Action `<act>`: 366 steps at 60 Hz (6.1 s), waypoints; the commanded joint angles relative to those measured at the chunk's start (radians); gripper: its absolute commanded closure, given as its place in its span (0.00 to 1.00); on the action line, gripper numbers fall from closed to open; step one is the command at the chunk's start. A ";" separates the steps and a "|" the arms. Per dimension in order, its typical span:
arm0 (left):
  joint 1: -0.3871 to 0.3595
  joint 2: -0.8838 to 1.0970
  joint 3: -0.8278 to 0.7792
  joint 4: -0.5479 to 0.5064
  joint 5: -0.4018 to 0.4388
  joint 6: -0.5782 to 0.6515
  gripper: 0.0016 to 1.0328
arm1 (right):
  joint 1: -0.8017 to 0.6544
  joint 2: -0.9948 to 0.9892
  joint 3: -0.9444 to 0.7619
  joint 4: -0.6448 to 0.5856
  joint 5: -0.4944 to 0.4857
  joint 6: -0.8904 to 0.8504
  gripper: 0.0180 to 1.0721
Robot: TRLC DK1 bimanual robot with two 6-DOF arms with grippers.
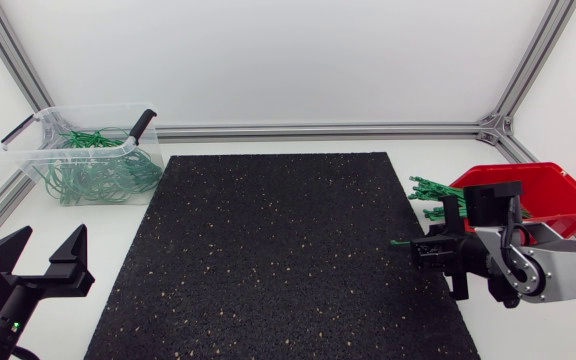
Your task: Take a green cable tie from the red box, thread the tail through the head to close it, then place it in the transparent bin on the left.
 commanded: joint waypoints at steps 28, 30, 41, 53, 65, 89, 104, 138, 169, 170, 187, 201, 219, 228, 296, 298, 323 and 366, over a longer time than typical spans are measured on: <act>-0.017 0.012 -0.039 -0.027 0.000 -0.012 0.04 | 0.099 -0.357 0.206 -0.545 -0.065 0.249 0.95; -0.017 0.012 -0.039 -0.027 0.000 -0.012 0.04 | 0.110 -0.377 0.223 -0.571 -0.073 0.266 0.95; -0.017 0.014 -0.039 -0.027 0.000 -0.012 0.04 | 0.156 -0.426 0.344 -0.755 -0.128 0.381 0.95; -0.043 0.014 -0.038 -0.029 0.000 -0.015 0.04 | 0.216 -0.391 0.540 -0.986 -0.217 0.562 0.95; -0.068 -0.003 -0.038 -0.027 0.000 -0.012 0.04 | 0.194 -0.248 0.743 -1.249 -0.437 0.660 0.94; -0.097 0.009 0.011 -0.049 0.002 -0.007 0.04 | 0.154 -0.046 0.721 -1.230 -0.730 0.841 0.94; -0.101 0.204 0.117 -0.032 0.078 -0.062 0.04 | 0.162 0.096 0.715 -1.183 -0.961 0.915 0.94; -0.276 0.701 0.456 0.014 0.431 -0.196 0.04 | 0.242 0.102 0.571 -0.778 -1.293 1.286 0.94; -0.411 0.962 0.642 0.168 0.802 -0.415 0.04 | 0.297 0.046 0.546 -0.463 -1.359 1.591 0.94; -0.419 0.971 0.642 0.182 0.812 -0.427 0.04 | 0.295 0.046 0.543 -0.449 -1.363 1.602 0.94; -0.411 1.101 0.697 0.353 0.974 -0.644 0.04 | 0.280 0.017 0.499 -0.192 -1.389 1.830 0.94; -0.476 1.146 0.735 0.419 0.985 -0.708 0.04 | 0.268 0.019 0.457 0.017 -1.382 2.014 0.94; -0.519 1.218 0.780 0.465 0.985 -0.743 0.04 | 0.277 0.056 0.450 0.144 -1.363 2.131 0.94; -0.516 1.255 0.800 0.488 0.985 -0.766 0.04 | 0.272 0.062 0.444 0.170 -1.362 2.149 0.94; -0.482 1.318 0.821 0.557 0.937 -0.837 0.81 | 0.265 0.046 0.410 0.221 -1.352 2.168 0.94; -0.482 1.321 0.820 0.557 0.937 -0.837 0.81 | 0.263 0.046 0.410 0.221 -1.352 2.168 0.94; -0.483 1.327 0.816 0.557 0.936 -0.846 0.81 | 0.252 0.031 0.405 0.222 -1.352 2.169 0.94; -0.491 1.318 0.815 0.557 0.922 -0.863 0.96 | 0.309 0.046 0.401 0.226 -1.343 2.160 0.94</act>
